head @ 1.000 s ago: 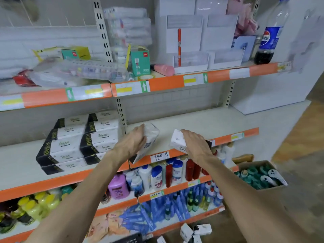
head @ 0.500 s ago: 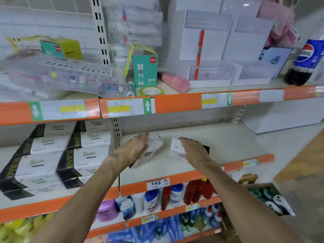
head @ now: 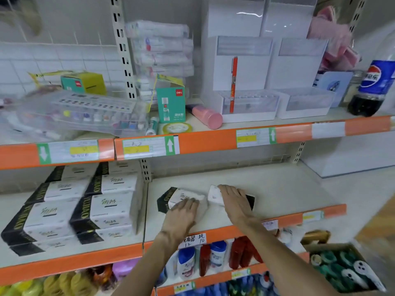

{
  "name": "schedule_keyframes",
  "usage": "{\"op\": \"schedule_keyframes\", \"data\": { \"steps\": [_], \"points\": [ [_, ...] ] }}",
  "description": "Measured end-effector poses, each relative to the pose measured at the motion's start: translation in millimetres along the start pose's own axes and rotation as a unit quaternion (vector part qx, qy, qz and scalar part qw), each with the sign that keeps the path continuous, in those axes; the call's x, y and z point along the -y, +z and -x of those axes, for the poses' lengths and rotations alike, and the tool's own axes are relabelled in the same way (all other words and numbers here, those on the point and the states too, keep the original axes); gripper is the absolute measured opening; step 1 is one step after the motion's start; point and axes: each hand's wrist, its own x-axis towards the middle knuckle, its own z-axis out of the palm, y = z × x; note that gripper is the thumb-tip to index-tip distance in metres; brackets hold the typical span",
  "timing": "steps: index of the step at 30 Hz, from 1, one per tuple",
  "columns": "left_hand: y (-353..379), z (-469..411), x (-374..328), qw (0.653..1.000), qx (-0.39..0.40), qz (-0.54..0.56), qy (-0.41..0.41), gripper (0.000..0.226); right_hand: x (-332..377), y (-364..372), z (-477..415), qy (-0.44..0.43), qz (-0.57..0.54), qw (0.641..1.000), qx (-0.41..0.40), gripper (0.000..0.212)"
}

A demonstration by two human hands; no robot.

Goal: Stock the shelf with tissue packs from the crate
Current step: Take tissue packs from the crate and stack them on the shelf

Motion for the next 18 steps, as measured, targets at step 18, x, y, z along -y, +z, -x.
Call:
{"op": "schedule_keyframes", "data": {
  "steps": [18],
  "points": [
    [19, -10, 23, 0.994, -0.018, 0.049, -0.095, 0.049, -18, 16, 20, -0.043, -0.179, 0.983, -0.011, 0.03]
  ]
}}
